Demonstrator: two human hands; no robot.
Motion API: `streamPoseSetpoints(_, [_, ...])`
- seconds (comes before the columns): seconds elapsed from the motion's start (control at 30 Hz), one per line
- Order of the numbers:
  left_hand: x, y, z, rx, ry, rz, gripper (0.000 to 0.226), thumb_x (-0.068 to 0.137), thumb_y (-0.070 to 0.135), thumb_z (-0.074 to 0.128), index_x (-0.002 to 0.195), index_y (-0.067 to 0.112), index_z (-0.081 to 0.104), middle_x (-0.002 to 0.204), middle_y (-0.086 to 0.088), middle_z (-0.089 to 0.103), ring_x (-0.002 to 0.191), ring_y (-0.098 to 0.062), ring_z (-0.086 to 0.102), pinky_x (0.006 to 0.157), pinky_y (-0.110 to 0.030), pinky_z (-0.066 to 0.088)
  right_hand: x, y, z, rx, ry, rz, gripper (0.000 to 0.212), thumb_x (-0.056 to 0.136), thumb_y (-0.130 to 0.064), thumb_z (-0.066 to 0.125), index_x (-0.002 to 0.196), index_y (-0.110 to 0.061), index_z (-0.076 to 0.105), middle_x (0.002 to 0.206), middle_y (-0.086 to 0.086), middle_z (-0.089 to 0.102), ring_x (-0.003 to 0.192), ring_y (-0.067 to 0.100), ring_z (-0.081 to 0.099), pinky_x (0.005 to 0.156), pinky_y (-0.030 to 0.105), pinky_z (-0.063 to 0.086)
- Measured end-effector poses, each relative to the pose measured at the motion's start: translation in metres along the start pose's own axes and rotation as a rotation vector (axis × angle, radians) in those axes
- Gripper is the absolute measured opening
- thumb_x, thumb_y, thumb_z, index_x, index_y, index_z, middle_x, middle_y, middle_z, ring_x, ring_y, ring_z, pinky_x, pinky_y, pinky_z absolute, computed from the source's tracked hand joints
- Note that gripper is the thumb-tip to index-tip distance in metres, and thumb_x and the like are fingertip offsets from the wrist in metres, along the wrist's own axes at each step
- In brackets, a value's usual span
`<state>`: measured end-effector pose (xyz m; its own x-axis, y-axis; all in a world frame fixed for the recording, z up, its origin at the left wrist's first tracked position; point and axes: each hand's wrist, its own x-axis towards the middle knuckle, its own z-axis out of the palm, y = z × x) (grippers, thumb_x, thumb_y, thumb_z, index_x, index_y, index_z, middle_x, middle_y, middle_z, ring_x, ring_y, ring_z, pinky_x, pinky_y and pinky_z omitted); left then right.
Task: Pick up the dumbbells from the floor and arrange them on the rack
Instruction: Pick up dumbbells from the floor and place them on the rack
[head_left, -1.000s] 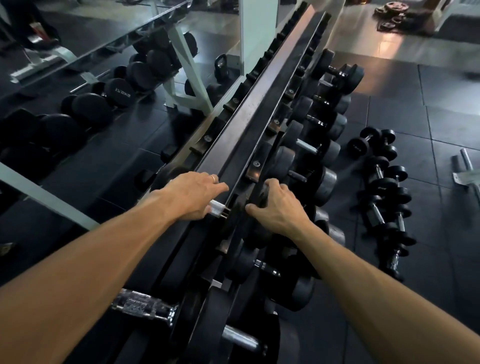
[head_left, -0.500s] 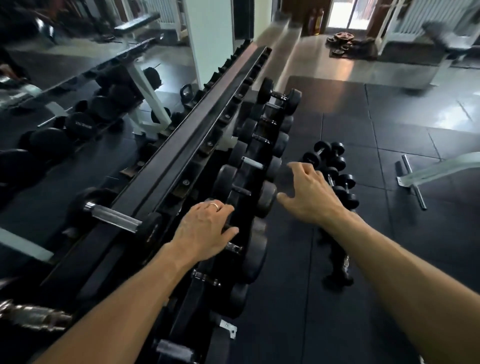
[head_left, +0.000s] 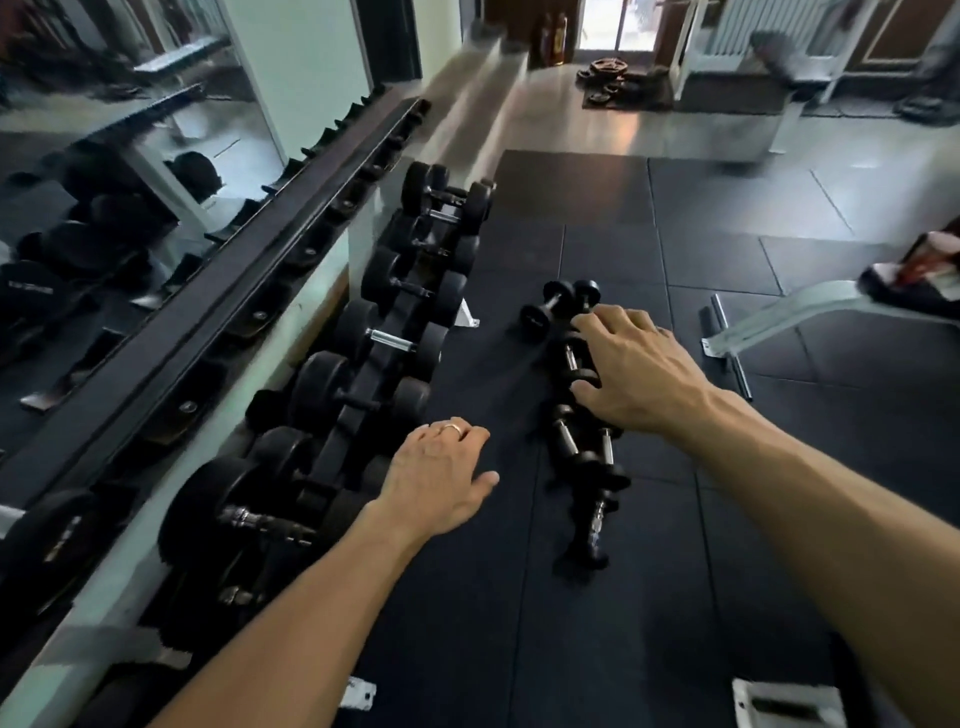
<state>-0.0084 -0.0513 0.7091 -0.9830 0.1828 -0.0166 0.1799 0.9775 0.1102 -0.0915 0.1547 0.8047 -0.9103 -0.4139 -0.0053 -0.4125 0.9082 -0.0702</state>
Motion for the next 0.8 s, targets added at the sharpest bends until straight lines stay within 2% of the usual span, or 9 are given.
streamPoseSetpoints(0.23, [0.103,0.028,0.063,0.053,-0.102,0.092,0.052,0.092,0.052,0.046,0.133,0.020,0.045,0.131,-0.002,0.052,0.122,-0.020,0.048,0.106,-0.036,0.035,0.059,0.087,0.059,-0.101,-0.057,0.023,0.065,0.082,-0.039,0.059,0.140,-0.018,0.037,0.142,0.007,0.042,0.133,0.032,0.038,0.105,0.044,0.036])
streamPoseSetpoints(0.43, [0.159,0.052,0.133,-0.012,-0.255,0.089,0.053,0.093,0.050,0.044,0.135,0.019,0.042,0.136,-0.003,0.049,0.126,-0.020,0.045,0.107,-0.037,0.035,0.088,0.156,0.135,-0.059,-0.213,0.071,0.065,0.084,-0.039,0.061,0.140,-0.019,0.035,0.144,0.007,0.040,0.134,0.031,0.036,0.103,0.041,0.035])
streamPoseSetpoints(0.6, [0.195,0.077,0.222,-0.030,-0.338,0.070,0.049,0.093,0.050,0.044,0.130,0.020,0.045,0.131,-0.002,0.051,0.122,-0.019,0.047,0.105,-0.037,0.034,0.106,0.214,0.235,-0.023,-0.301,0.045,0.058,0.084,-0.039,0.059,0.135,-0.018,0.040,0.138,0.005,0.045,0.132,0.030,0.039,0.102,0.040,0.035])
streamPoseSetpoints(0.7, [0.210,0.095,0.296,-0.021,-0.416,0.040,0.048,0.093,0.050,0.044,0.129,0.019,0.046,0.127,-0.002,0.052,0.119,-0.020,0.048,0.102,-0.037,0.036,0.120,0.252,0.306,-0.006,-0.334,0.017,0.059,0.086,-0.039,0.057,0.138,-0.018,0.039,0.141,0.006,0.043,0.132,0.031,0.039,0.102,0.040,0.035])
streamPoseSetpoints(0.8, [0.222,0.115,0.377,-0.043,-0.472,-0.002,0.047,0.093,0.050,0.043,0.128,0.019,0.047,0.123,-0.001,0.054,0.115,-0.020,0.050,0.099,-0.035,0.037,0.130,0.289,0.385,0.000,-0.360,-0.009,0.059,0.084,-0.038,0.056,0.137,-0.018,0.039,0.135,0.005,0.048,0.126,0.031,0.044,0.100,0.040,0.039])
